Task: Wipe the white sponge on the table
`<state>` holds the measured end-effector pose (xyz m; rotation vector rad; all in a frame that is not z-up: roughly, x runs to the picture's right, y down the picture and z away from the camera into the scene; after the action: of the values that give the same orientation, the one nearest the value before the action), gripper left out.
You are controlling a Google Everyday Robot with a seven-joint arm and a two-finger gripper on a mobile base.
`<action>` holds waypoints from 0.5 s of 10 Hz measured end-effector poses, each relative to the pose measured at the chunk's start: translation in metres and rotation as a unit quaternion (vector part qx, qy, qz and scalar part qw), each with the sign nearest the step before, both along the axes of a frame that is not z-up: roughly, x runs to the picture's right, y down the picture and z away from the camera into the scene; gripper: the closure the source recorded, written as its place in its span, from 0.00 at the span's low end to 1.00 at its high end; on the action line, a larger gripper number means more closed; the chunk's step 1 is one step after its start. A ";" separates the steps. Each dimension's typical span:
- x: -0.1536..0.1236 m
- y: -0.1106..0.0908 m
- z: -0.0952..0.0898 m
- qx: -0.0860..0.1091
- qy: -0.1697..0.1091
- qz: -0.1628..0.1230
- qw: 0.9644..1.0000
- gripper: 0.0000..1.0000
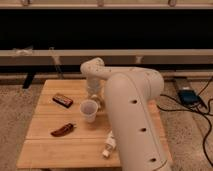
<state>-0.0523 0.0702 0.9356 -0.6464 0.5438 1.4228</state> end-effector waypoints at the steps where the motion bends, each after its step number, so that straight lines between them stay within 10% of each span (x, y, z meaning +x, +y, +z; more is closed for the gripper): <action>1: 0.010 -0.003 0.001 0.001 0.009 0.009 1.000 1.00; 5: 0.046 -0.021 0.026 0.000 0.053 0.043 0.998 1.00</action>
<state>-0.0061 0.0494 0.9614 -0.6019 0.6057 1.5441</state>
